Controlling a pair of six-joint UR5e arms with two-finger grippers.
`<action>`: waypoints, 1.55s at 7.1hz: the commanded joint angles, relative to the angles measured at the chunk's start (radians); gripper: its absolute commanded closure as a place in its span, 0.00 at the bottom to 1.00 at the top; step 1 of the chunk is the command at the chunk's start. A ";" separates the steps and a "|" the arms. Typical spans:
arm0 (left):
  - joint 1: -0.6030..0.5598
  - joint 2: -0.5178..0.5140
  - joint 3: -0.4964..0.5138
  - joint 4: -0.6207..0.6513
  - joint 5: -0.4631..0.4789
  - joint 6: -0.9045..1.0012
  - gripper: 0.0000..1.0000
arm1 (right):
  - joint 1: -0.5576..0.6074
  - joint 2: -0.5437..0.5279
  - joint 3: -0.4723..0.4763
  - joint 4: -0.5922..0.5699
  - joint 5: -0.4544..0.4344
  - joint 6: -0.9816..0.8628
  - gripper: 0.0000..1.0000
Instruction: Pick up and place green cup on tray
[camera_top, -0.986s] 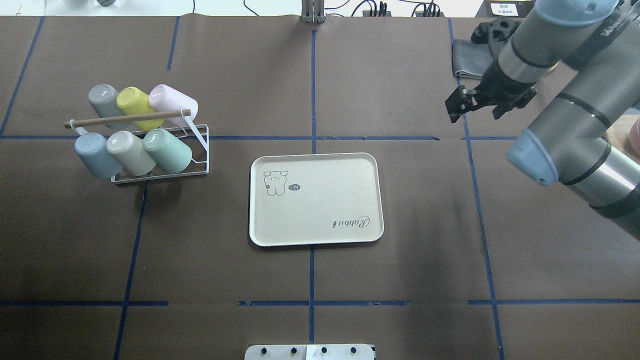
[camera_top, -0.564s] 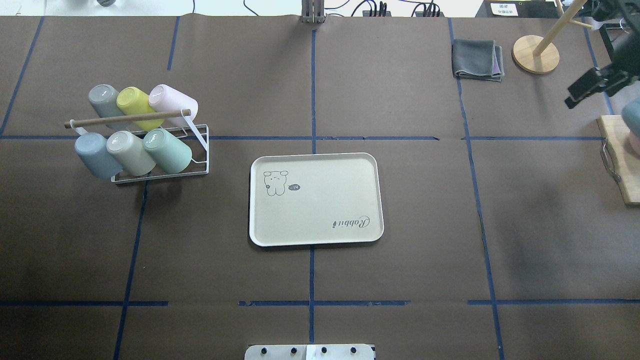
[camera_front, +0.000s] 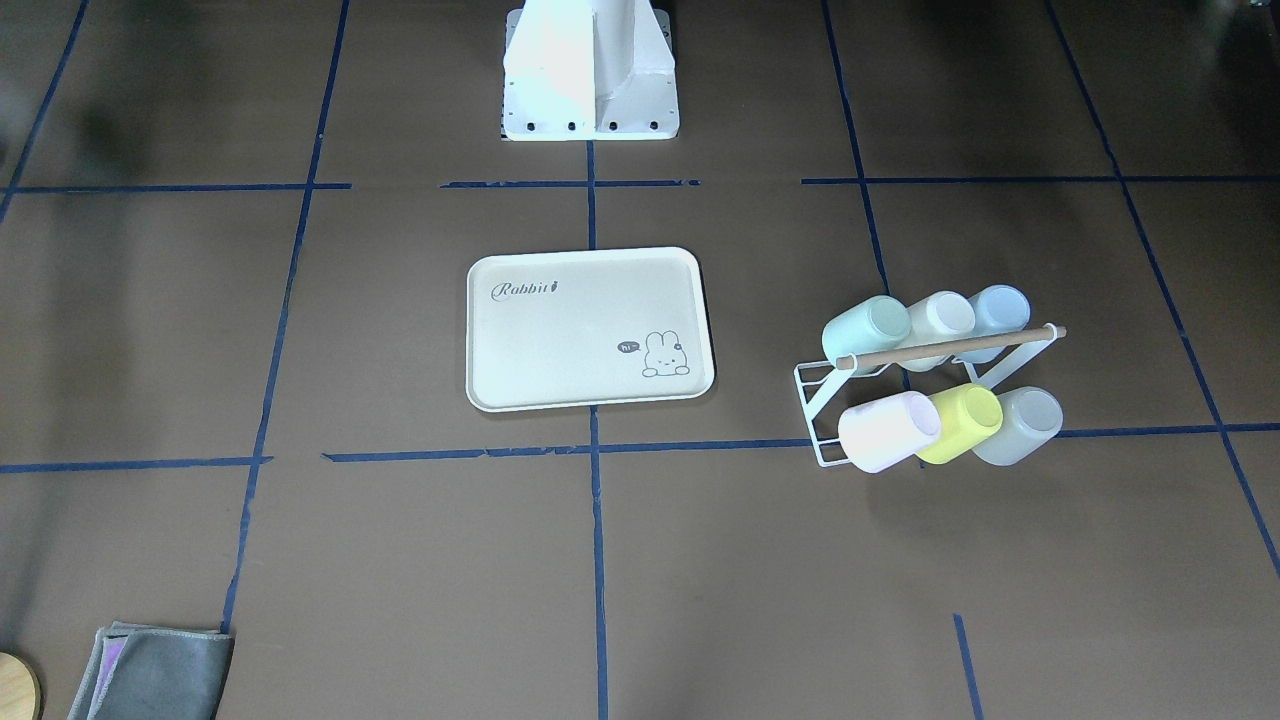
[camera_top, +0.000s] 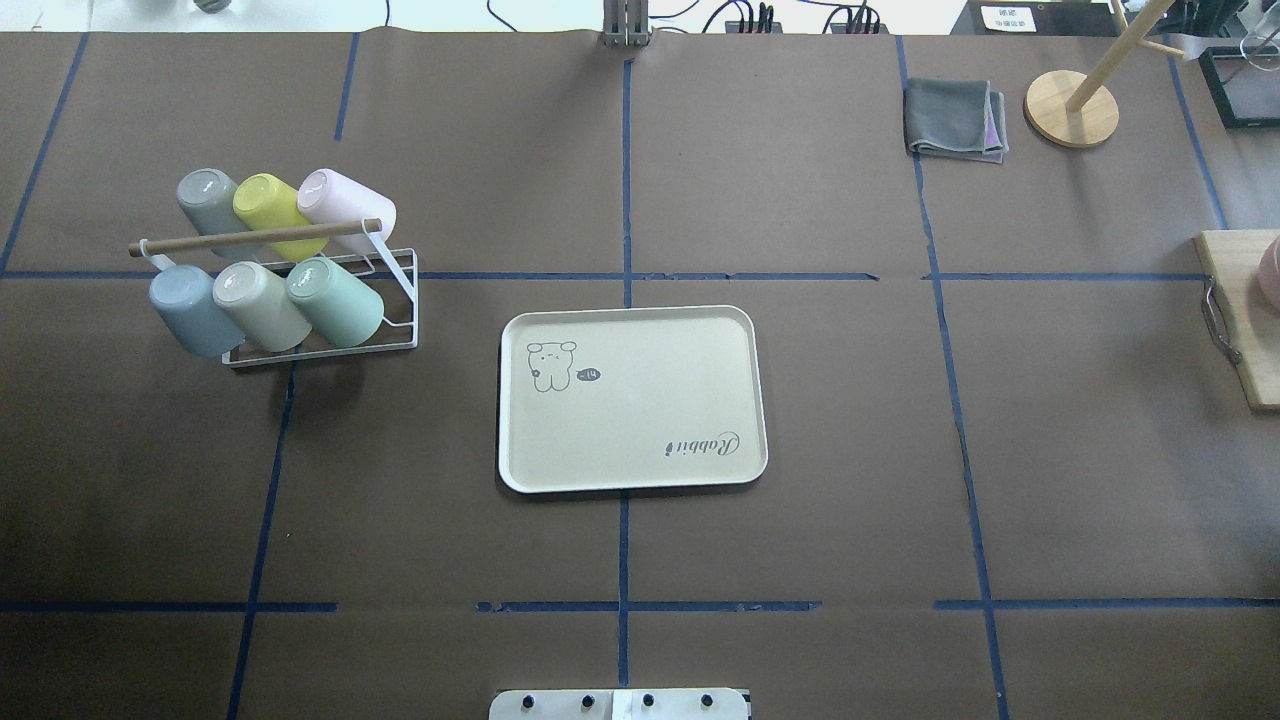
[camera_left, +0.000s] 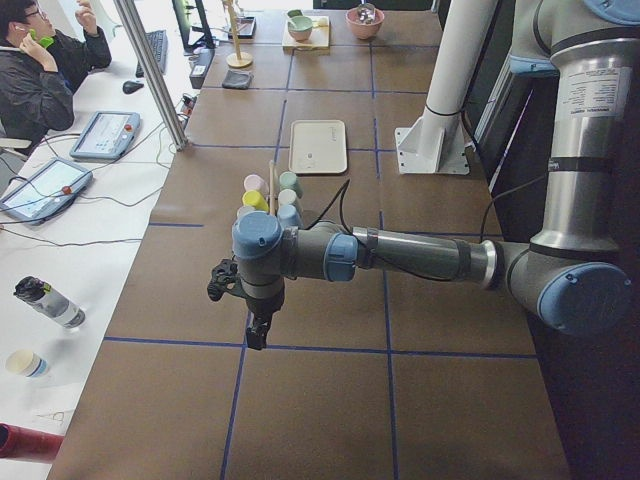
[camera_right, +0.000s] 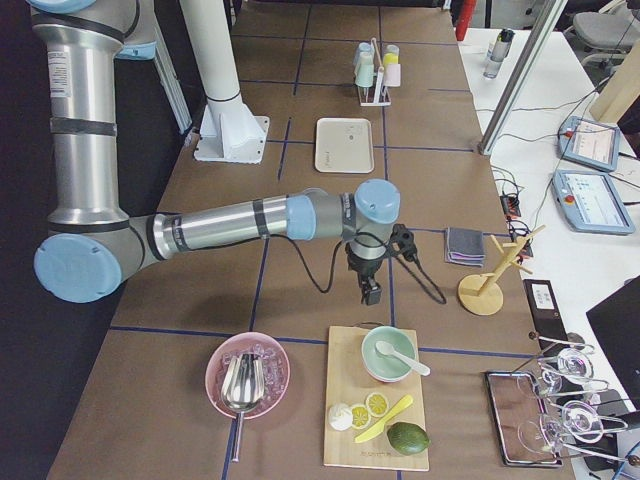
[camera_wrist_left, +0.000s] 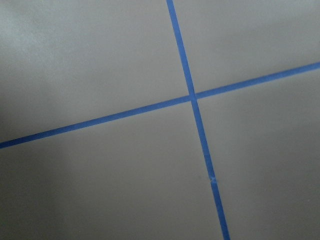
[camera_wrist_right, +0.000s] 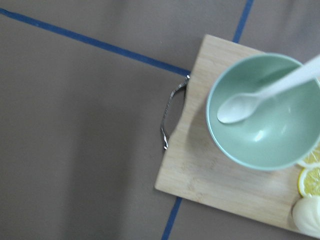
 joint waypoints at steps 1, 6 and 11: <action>0.001 -0.006 0.009 -0.002 -0.001 -0.021 0.00 | 0.055 -0.076 0.007 0.006 -0.007 0.050 0.00; 0.097 -0.102 -0.104 -0.282 -0.035 -0.018 0.00 | 0.055 -0.067 0.011 0.015 -0.002 0.089 0.00; 0.487 -0.300 -0.305 -0.211 0.242 -0.007 0.00 | 0.055 -0.074 0.044 0.005 0.005 0.090 0.00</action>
